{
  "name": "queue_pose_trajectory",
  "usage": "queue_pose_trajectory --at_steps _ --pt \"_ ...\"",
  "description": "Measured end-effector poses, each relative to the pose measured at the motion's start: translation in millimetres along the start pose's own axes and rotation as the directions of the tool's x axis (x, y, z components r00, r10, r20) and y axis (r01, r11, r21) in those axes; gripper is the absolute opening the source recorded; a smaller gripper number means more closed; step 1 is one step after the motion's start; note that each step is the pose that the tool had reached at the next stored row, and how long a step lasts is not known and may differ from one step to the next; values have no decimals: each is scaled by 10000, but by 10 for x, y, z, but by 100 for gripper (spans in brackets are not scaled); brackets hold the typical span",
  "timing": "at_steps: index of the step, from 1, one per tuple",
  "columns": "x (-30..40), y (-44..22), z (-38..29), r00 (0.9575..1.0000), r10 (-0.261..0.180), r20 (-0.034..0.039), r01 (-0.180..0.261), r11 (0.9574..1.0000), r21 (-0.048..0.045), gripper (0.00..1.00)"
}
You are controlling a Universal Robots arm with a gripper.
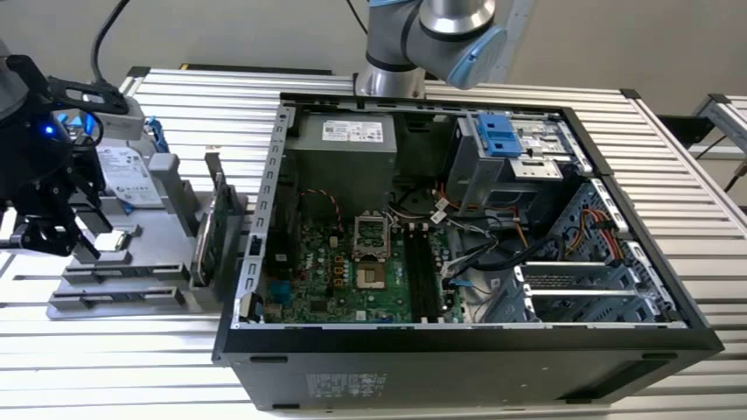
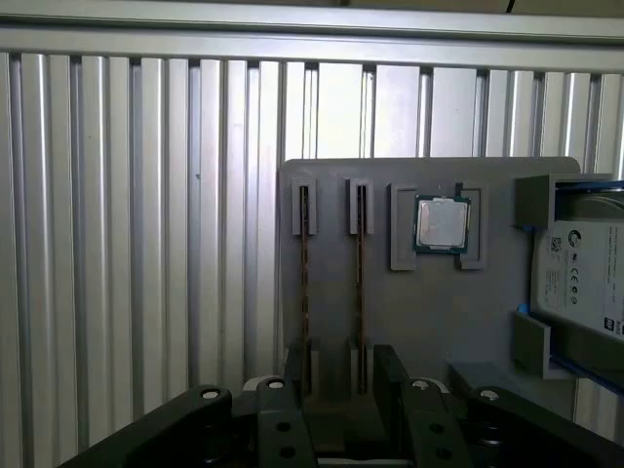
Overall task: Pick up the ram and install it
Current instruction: 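Pick up the ram and move it above insertion slot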
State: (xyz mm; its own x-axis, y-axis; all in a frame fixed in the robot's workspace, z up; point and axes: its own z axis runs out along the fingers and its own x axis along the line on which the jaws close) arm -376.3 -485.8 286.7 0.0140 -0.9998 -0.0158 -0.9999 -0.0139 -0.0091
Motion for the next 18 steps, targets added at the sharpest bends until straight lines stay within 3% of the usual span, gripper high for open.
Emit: queue_pose_trajectory --at_steps 11,18 --pt "0 0 9 10000 0 0 0 10000 1 100" --pt "4 2 67 10000 2 1 -2 10000 0 100"
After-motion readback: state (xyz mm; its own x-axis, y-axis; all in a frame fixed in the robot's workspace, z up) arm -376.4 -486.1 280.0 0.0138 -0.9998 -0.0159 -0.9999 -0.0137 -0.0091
